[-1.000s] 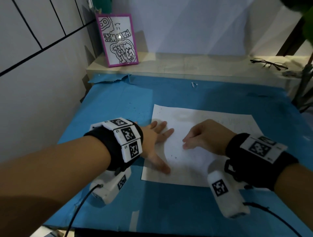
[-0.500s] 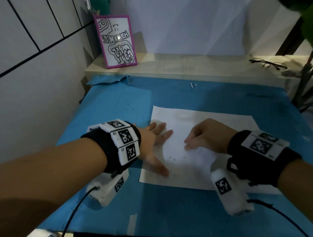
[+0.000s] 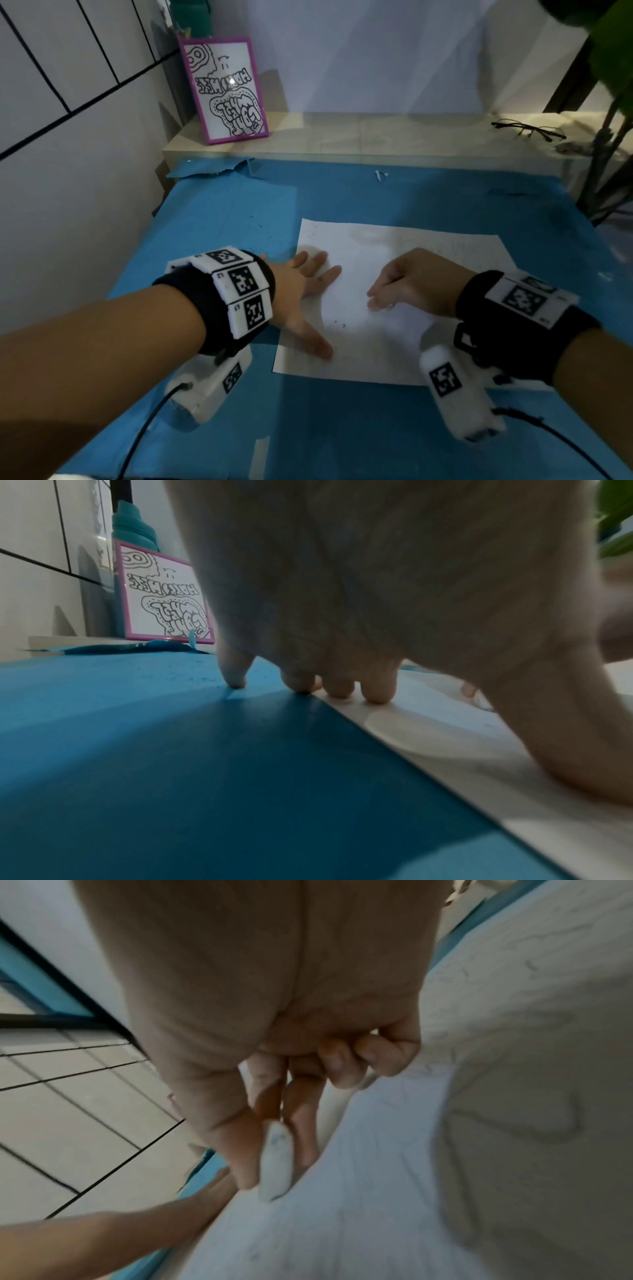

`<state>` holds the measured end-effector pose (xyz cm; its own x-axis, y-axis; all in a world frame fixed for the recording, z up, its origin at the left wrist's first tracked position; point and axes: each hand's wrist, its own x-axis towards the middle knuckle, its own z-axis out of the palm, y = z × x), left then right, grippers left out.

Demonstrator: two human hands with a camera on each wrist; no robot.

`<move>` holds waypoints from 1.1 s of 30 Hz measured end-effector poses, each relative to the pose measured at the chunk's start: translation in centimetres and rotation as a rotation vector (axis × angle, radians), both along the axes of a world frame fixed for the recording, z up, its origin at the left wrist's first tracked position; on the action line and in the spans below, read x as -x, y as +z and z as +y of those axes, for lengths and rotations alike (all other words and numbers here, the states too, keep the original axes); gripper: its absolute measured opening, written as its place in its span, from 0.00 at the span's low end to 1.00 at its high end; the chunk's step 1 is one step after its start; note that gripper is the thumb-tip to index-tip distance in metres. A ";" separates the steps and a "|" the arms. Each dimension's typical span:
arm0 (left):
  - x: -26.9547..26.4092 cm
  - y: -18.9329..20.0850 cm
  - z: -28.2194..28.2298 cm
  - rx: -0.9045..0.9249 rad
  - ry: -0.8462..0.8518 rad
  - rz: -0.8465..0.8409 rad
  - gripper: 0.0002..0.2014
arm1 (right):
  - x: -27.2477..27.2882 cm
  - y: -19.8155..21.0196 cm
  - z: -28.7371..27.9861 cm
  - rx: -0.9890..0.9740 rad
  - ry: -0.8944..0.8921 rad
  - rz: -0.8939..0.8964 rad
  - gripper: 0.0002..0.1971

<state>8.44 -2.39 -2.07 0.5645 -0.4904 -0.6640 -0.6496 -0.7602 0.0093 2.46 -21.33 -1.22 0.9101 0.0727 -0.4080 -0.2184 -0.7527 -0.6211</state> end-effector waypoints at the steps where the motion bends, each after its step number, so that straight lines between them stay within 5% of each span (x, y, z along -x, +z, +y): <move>1: 0.0 -0.1 0.0 0.000 0.003 0.000 0.59 | 0.0 0.1 0.1 -0.002 -0.009 -0.012 0.03; 4: -0.1 -0.2 0.1 -0.001 0.007 0.000 0.60 | 0.3 0.1 0.3 0.021 0.108 0.101 0.07; 8: -0.2 -0.3 0.0 -0.003 0.001 -0.006 0.60 | 0.2 0.2 -0.1 -0.013 -0.011 0.008 0.03; 18: 0.0 -0.1 0.1 -0.004 0.001 -0.001 0.59 | 0.1 0.4 -0.5 0.055 0.103 0.170 0.04; 22: -0.2 -0.2 0.0 -0.008 -0.010 -0.005 0.59 | -0.1 0.2 -1.2 -0.005 -0.051 0.033 0.03; 26: -0.2 -0.1 0.1 -0.004 -0.003 -0.001 0.59 | 0.4 0.0 -0.9 0.022 0.108 0.149 0.07; 29: -0.1 -0.1 0.0 -0.014 -0.010 0.000 0.59 | 0.1 -0.2 -1.1 -0.024 -0.044 0.021 0.02; 33: -0.1 0.1 -0.1 -0.012 -0.004 -0.001 0.59 | 0.3 0.1 -0.6 0.026 0.081 0.122 0.04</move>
<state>8.49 -2.45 -2.01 0.5632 -0.4849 -0.6691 -0.6526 -0.7577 -0.0003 2.19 -21.92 -1.12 0.8450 0.1315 -0.5183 -0.2294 -0.7863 -0.5736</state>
